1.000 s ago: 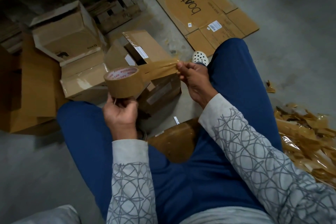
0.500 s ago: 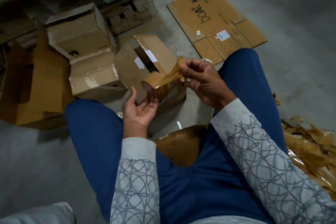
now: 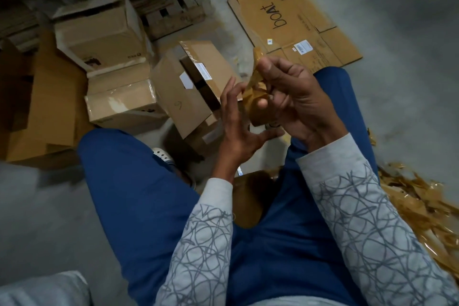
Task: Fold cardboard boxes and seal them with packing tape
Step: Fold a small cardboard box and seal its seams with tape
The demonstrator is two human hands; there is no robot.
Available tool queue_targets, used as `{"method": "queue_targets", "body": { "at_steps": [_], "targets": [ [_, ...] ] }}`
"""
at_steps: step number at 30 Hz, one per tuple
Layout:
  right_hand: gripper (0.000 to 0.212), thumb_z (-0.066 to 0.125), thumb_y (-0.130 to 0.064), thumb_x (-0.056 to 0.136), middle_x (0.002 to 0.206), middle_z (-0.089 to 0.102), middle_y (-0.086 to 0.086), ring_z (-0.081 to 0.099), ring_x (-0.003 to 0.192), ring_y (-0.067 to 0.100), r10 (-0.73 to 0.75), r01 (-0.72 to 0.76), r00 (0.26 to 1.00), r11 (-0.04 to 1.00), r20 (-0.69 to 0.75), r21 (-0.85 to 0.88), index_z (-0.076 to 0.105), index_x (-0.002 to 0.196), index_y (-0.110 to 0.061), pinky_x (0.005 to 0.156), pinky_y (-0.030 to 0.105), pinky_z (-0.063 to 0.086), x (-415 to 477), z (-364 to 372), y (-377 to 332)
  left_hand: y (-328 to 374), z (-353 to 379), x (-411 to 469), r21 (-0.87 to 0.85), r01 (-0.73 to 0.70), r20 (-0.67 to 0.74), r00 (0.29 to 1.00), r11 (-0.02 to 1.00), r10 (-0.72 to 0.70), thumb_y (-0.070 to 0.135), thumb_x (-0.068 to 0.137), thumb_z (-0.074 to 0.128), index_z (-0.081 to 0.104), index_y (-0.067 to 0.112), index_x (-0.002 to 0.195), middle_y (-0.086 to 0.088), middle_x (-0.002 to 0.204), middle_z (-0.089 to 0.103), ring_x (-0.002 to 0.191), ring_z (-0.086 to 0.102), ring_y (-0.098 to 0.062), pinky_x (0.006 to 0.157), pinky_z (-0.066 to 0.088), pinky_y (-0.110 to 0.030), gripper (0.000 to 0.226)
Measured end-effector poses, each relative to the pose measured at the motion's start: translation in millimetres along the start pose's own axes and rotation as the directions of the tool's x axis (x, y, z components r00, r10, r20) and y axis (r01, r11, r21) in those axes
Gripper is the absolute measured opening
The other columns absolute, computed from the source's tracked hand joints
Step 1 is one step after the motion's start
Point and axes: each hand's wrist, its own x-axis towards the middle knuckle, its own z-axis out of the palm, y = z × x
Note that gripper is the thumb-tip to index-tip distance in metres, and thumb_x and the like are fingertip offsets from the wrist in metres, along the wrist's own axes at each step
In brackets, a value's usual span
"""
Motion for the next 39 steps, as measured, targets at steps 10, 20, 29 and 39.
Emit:
{"method": "queue_targets", "body": {
  "at_steps": [10,20,29,39],
  "targets": [
    [0.028,0.084,-0.025,0.08,0.089,0.064,0.002,0.053,0.068,0.006,0.002,-0.024,0.99,0.987,0.139,0.157,0.073,0.101,-0.01,0.067,0.019,0.052,-8.0,-36.4,8.3,-8.8,-30.4,20.8,0.285,-0.133,-0.283,0.935,0.949,0.216,0.027,0.069,0.094,0.042,0.018,0.126,-0.012,0.135,0.052,0.128,0.05,-0.027,0.104,0.047,-0.038,0.077],
    [0.01,0.076,-0.027,0.088,0.101,0.067,-0.002,0.055,0.083,0.011,0.021,-0.056,0.943,0.994,0.333,0.097,0.074,0.094,-0.019,0.067,0.017,0.051,-15.4,-32.5,29.8,-19.0,-51.9,9.4,0.281,0.105,-0.395,0.919,0.954,0.015,0.033,0.064,0.089,0.039,0.026,0.131,-0.004,0.138,0.048,0.127,0.045,-0.018,0.096,0.045,-0.025,0.083],
    [0.009,0.061,0.014,0.088,0.094,0.063,0.025,0.055,0.074,0.026,-0.025,-0.196,0.919,0.837,0.393,0.511,0.059,0.095,0.007,0.071,0.034,0.055,-17.9,-33.9,37.0,-33.6,-64.3,3.0,-0.408,0.549,-0.153,0.747,0.729,-0.648,0.019,0.068,0.09,0.058,0.021,0.118,-0.01,0.119,0.067,0.108,0.066,-0.03,0.063,0.059,-0.031,0.059],
    [0.026,0.046,0.004,0.101,0.085,0.061,0.023,0.059,0.079,0.029,0.096,0.195,0.94,0.636,-0.328,0.746,0.07,0.095,0.012,0.071,0.044,0.062,17.4,-46.4,13.3,-21.3,-34.9,-13.1,0.159,0.242,0.205,0.94,0.957,-0.272,0.043,0.077,0.08,0.054,0.045,0.123,0.005,0.125,0.048,0.119,0.048,-0.018,0.099,0.047,-0.044,0.053]
  ]
}}
